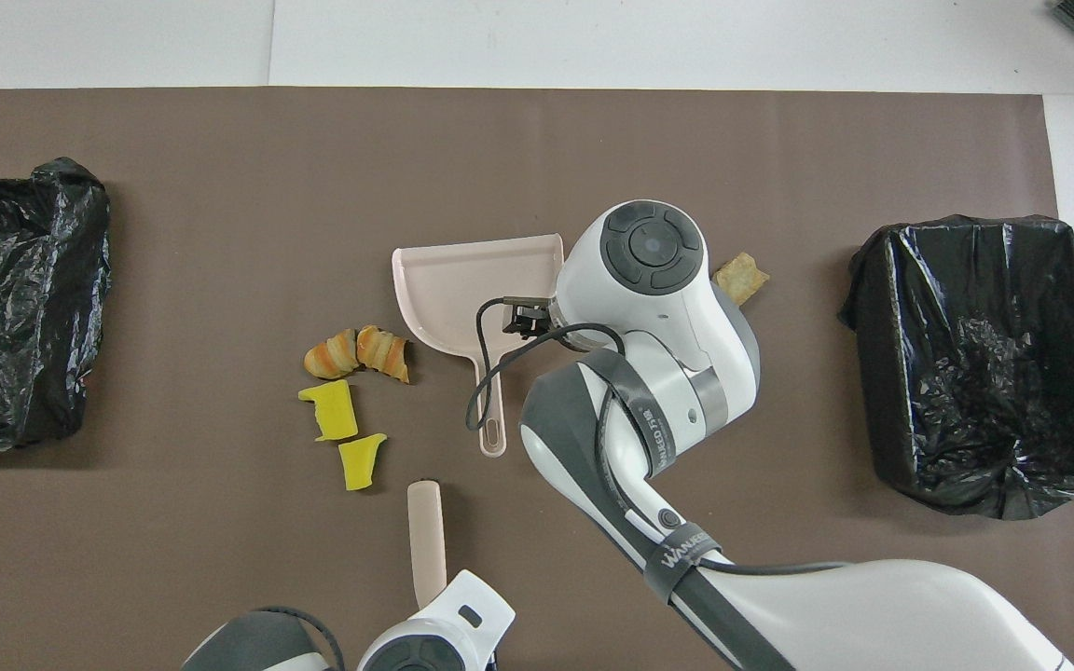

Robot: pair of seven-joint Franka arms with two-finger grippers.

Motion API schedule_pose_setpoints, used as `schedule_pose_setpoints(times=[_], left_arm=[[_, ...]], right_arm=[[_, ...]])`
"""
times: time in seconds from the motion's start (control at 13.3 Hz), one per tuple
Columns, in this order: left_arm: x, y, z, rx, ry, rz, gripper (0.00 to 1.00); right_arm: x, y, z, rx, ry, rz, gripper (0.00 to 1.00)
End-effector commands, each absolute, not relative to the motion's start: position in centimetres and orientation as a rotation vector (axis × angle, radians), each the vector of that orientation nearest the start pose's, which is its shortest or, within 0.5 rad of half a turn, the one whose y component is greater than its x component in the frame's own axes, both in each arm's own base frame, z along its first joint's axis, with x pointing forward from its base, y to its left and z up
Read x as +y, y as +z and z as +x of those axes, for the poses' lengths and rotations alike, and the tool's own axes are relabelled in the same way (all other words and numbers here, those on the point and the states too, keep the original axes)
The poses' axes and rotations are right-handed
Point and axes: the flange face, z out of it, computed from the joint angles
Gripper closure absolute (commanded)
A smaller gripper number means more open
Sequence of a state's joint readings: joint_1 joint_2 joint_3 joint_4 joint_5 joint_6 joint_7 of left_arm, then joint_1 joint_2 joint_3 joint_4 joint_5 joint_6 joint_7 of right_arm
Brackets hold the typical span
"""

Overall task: Sweep and dump trash in bin
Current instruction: 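Grasp the pink brush handle with the left gripper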

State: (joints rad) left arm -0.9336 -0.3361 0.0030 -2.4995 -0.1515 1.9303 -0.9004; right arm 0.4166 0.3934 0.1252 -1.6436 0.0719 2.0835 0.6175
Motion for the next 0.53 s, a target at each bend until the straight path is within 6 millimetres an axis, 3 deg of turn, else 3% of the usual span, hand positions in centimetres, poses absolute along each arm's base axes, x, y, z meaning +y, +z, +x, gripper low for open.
schedule_pose_setpoints(times=[0.0, 0.15, 0.38, 0.45], left_arm=[[-30.7, 43.2, 25.1, -0.112, 0.421, -3.031, 1.00], [-27.2, 45.8, 26.8, -0.142, 0.455, -3.049, 1.00], [-23.4, 46.2, 29.9, -0.217, 0.470, -3.053, 1.00], [-20.7, 46.1, 32.1, -0.241, 0.446, -3.063, 1.00]], right_arm=[[34.9, 39.7, 56.5, 0.153, 0.021, -2.992, 0.00], [35.7, 39.8, 55.4, 0.098, 0.023, -2.998, 0.00], [35.7, 39.1, 54.6, 0.023, -0.010, -2.994, 0.00], [36.2, 39.0, 54.2, 0.007, -0.028, -2.987, 0.00]])
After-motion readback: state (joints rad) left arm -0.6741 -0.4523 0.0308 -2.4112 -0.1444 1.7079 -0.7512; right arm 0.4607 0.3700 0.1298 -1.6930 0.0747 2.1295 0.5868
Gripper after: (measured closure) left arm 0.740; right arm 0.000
